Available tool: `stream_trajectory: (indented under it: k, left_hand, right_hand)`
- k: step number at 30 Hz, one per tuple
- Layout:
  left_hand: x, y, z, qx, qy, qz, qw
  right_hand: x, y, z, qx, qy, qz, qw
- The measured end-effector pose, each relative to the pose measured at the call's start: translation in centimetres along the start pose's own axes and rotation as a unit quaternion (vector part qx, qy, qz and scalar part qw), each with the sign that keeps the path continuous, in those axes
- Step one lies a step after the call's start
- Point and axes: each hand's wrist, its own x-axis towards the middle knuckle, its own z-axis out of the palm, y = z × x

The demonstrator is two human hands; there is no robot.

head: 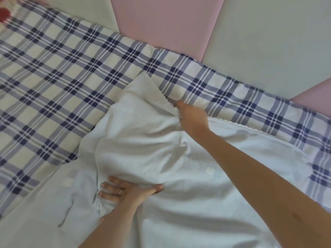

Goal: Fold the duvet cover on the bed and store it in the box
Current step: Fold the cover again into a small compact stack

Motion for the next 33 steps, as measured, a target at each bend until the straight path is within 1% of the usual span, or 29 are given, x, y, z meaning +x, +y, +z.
stream_trajectory:
  k: [4, 5, 8, 11, 14, 16, 17, 19, 20, 21, 22, 23, 24, 25, 26, 27, 28, 29, 30, 31, 32, 33]
  left_hand:
    - [-0.1, -0.1, 0.5, 0.009, 0.005, -0.002, 1.000]
    - [-0.1, 0.0, 0.5, 0.011, 0.004, 0.001, 1.000]
    - [0.0, 0.0, 0.2, 0.012, 0.010, 0.008, 1.000]
    - [0.1, 0.0, 0.2, 0.008, 0.027, 0.024, 0.999]
    - [-0.2, 0.3, 0.5, 0.006, 0.037, 0.030, 0.999]
    - [-0.7, 0.2, 0.5, 0.005, 0.048, 0.032, 0.998]
    - [-0.8, -0.1, 0.5, 0.002, 0.055, 0.037, 0.998]
    - [-0.9, -0.3, 0.4, -0.016, 0.068, 0.053, 0.996]
    - [-1.0, -0.7, 0.4, -0.035, 0.068, 0.055, 0.996]
    - [-1.1, -1.0, 0.5, -0.061, 0.069, 0.061, 0.994]
    - [-0.8, -1.1, 0.7, -0.084, 0.079, 0.076, 0.990]
    - [-0.8, -1.9, 1.1, -0.118, 0.094, 0.105, 0.983]
    - [-0.8, -2.8, 1.4, -0.173, 0.107, 0.143, 0.969]
    - [-0.6, -3.5, 1.4, -0.234, 0.121, 0.187, 0.946]
    - [-0.6, -5.0, 1.2, -0.313, 0.138, 0.213, 0.915]
    - [-1.2, -6.6, 0.8, -0.394, 0.157, 0.232, 0.875]
    - [-2.1, -8.3, 0.6, -0.438, 0.187, 0.260, 0.840]
    - [-2.9, -9.9, 0.6, -0.431, 0.213, 0.295, 0.826]
    - [-3.4, -10.9, 0.7, -0.366, 0.232, 0.339, 0.835]
    - [-3.7, -11.4, 1.0, -0.262, 0.255, 0.380, 0.850]
    - [-4.0, -11.0, 1.3, -0.147, 0.283, 0.413, 0.853]
    - [-4.4, -10.4, 1.7, -0.052, 0.302, 0.426, 0.851]
  right_hand:
    - [-4.0, -0.9, 1.1, -0.037, 0.005, -0.123, 0.992]
    - [-4.8, -1.3, 1.5, -0.062, 0.011, -0.151, 0.986]
    - [-6.6, -2.4, 3.5, -0.109, 0.020, -0.202, 0.973]
    - [-8.6, -3.2, 4.8, -0.101, 0.013, -0.267, 0.958]
    - [-11.0, -3.8, 5.0, -0.108, 0.036, -0.327, 0.938]
    - [-12.7, -4.1, 4.2, -0.060, 0.049, -0.325, 0.943]
    - [-13.5, -4.3, 3.6, -0.039, 0.064, -0.299, 0.951]
    - [-14.6, -4.8, 2.4, 0.012, 0.095, -0.211, 0.973]
    - [-15.4, -5.1, 1.8, 0.039, 0.107, -0.176, 0.978]
    - [-16.2, -5.2, 1.5, 0.054, 0.122, -0.166, 0.977]
    - [-17.0, -5.4, 1.3, 0.056, 0.130, -0.185, 0.972]
    - [-18.6, -5.5, 1.1, 0.050, 0.133, -0.225, 0.964]
    - [-20.2, -5.5, 1.3, 0.041, 0.131, -0.266, 0.954]
    - [-21.8, -5.3, 2.1, 0.035, 0.114, -0.289, 0.950]
    - [-24.0, -5.3, 3.2, 0.035, 0.084, -0.296, 0.951]
    - [-26.2, -5.4, 4.6, 0.035, 0.055, -0.300, 0.952]
    - [-28.4, -5.4, 6.0, 0.024, 0.016, -0.307, 0.951]
    - [-30.4, -5.7, 7.4, 0.012, -0.020, -0.320, 0.947]
    - [-31.7, -5.9, 8.4, 0.003, -0.053, -0.320, 0.946]
    - [-32.6, -5.9, 8.7, 0.004, -0.077, -0.302, 0.950]
    - [-32.6, -5.9, 8.4, 0.022, -0.073, -0.265, 0.961]
    - [-32.6, -5.9, 7.8, 0.056, -0.061, -0.230, 0.970]
